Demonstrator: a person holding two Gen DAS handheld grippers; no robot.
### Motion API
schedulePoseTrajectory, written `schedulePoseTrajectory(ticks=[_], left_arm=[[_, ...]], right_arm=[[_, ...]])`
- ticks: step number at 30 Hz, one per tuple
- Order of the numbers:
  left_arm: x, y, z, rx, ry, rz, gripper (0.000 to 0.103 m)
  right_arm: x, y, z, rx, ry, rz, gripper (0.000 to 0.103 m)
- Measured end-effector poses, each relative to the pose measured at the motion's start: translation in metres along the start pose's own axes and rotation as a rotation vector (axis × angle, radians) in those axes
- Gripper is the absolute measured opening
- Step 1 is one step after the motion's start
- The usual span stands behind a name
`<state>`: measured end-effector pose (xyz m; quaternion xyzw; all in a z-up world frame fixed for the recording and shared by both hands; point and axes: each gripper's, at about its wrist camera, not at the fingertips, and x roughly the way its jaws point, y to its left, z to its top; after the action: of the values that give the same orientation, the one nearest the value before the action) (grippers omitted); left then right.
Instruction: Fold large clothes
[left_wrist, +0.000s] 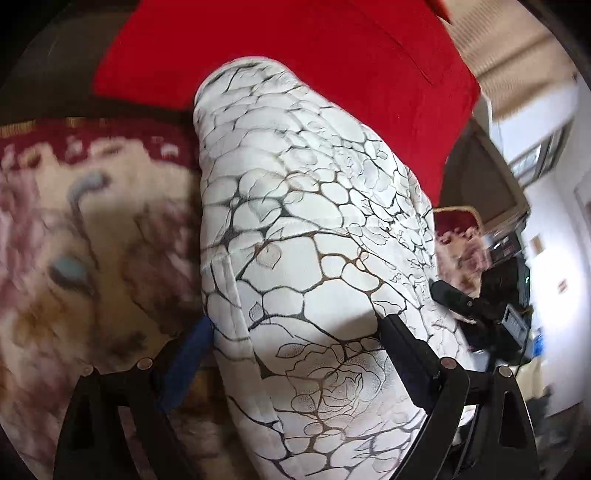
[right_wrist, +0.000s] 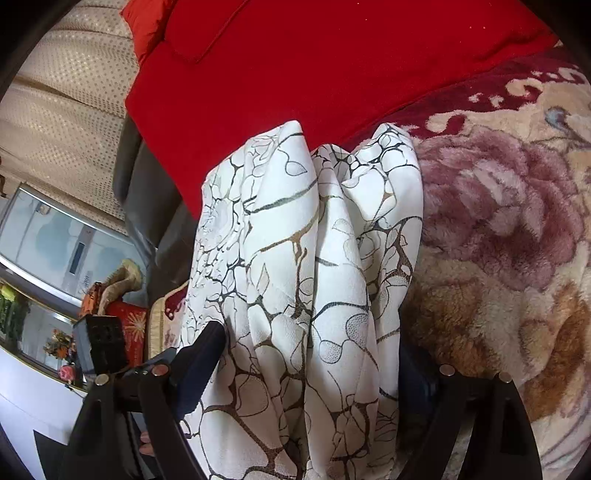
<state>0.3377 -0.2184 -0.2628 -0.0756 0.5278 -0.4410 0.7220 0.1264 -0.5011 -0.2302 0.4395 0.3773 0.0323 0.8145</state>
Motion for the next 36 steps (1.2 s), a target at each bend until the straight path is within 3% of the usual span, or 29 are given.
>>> schedulePoseTrajectory(ticks=[5, 8, 11, 13, 15, 17, 19, 20, 22, 28, 36], left_arm=[[-0.022, 0.001, 0.003, 0.006, -0.123, 0.094, 0.093], [-0.031, 0.005, 0.006, -0.021, -0.179, 0.127, 0.093], [-0.031, 0.004, 0.008, -0.008, -0.192, 0.198, 0.093], [-0.028, 0.0, 0.007, 0.038, -0.188, 0.276, 0.093], [-0.018, -0.003, 0.005, 0.089, -0.157, 0.359, 0.093], [-0.012, -0.004, 0.0, 0.117, -0.133, 0.362, 0.093], [-0.011, -0.006, -0.001, 0.128, -0.129, 0.356, 0.093], [-0.011, -0.007, -0.002, 0.135, -0.126, 0.36, 0.093], [-0.013, -0.01, -0.002, 0.155, -0.136, 0.385, 0.093], [-0.025, -0.018, -0.002, 0.173, -0.162, 0.415, 0.093], [-0.039, -0.036, -0.012, 0.227, -0.195, 0.442, 0.093]], right_arm=[[-0.041, 0.024, 0.013, -0.065, -0.177, -0.148, 0.089], [-0.053, 0.054, 0.031, -0.128, -0.229, -0.145, 0.088], [-0.037, 0.084, 0.05, -0.183, -0.193, -0.149, 0.079], [-0.014, 0.099, 0.062, -0.21, -0.131, -0.156, 0.068], [0.011, 0.103, 0.071, -0.201, -0.078, -0.182, 0.067], [0.04, 0.09, 0.08, -0.138, -0.023, -0.235, 0.067], [0.069, 0.067, 0.084, -0.08, 0.054, -0.308, 0.061], [0.082, 0.056, 0.084, -0.056, 0.091, -0.33, 0.06], [0.082, 0.058, 0.081, -0.078, 0.076, -0.334, 0.059], [0.025, 0.09, 0.058, -0.14, 0.014, -0.263, 0.06], [-0.038, 0.109, -0.018, -0.213, 0.021, -0.212, 0.061]])
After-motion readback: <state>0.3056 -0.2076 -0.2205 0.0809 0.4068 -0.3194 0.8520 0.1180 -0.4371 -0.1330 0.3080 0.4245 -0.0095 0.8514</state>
